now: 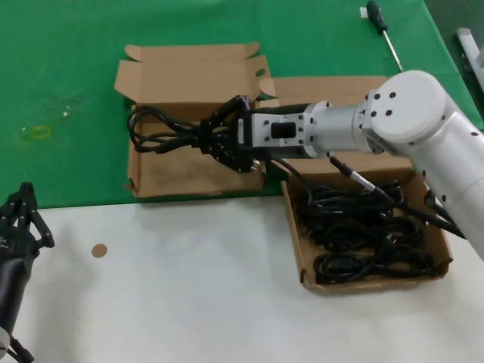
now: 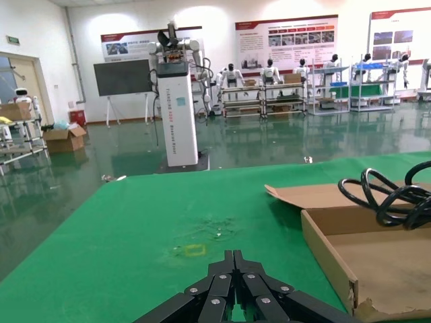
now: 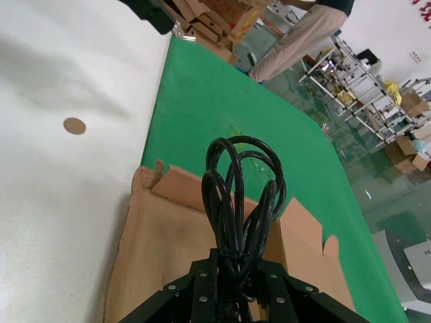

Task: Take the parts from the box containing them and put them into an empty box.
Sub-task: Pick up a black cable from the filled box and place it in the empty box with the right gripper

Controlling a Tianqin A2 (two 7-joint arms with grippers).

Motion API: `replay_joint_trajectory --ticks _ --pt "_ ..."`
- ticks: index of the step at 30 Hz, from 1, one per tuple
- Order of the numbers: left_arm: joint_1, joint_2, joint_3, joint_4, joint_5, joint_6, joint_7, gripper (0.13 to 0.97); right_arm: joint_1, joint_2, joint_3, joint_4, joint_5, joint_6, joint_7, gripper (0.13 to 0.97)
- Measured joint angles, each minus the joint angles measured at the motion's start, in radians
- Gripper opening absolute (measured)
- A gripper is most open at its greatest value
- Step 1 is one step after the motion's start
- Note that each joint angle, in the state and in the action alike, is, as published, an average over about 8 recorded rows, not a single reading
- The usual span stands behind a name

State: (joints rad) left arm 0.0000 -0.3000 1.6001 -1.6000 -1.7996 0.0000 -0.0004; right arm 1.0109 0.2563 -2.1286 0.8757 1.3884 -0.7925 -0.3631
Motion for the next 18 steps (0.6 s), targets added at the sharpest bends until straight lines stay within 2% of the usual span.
replay_joint_trajectory --ticks 18 --pt "0.000 0.000 0.000 0.000 0.000 0.000 0.000 0.152 0.049 -0.065 0.010 -0.176 0.010 0.054 -0.109 0.252"
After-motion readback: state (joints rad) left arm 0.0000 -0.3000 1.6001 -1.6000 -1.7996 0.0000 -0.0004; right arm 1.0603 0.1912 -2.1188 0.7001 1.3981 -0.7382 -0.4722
